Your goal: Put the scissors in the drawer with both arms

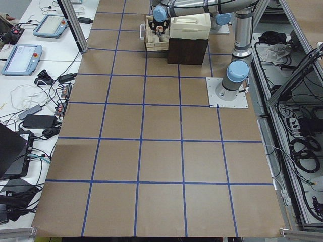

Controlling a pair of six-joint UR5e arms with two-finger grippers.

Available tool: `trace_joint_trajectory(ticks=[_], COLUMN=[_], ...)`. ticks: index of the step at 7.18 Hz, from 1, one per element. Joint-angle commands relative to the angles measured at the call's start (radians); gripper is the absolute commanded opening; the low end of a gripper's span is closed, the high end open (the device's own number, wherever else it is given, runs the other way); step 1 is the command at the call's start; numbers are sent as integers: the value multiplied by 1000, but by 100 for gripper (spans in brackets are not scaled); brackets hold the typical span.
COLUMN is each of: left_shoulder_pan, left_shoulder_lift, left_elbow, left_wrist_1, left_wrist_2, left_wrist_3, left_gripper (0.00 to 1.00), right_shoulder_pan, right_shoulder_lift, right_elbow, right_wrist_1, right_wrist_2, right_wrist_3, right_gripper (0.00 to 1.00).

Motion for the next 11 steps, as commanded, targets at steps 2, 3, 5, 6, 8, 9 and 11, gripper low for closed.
trace_joint_trajectory(ticks=[2,3,5,6,8,9,11], left_shoulder_pan=[78,144,293,350,463,493,501], left_shoulder_lift=[72,102,165,191,242,259,293], left_elbow=[47,100,173,171,170,168,162], left_wrist_1=[-104,-173,-298,-334,-368,-397,-425], left_wrist_2=[-6,-7,2,13,17,20,63], left_wrist_3=[-3,-3,2,2,-91,-157,-336], left_gripper=[70,69,70,70,70,70,73], right_shoulder_pan=[0,0,0,0,-2,-2,-2], right_shoulder_lift=[0,0,0,0,0,0,0], right_elbow=[0,0,0,0,0,0,0], right_wrist_1=[2,2,2,2,3,3,3], right_wrist_2=[-1,-4,-4,-4,-4,-4,-4], right_wrist_3=[-1,-3,-3,-3,-3,-3,-3], right_gripper=[100,100,100,100,100,100,100])
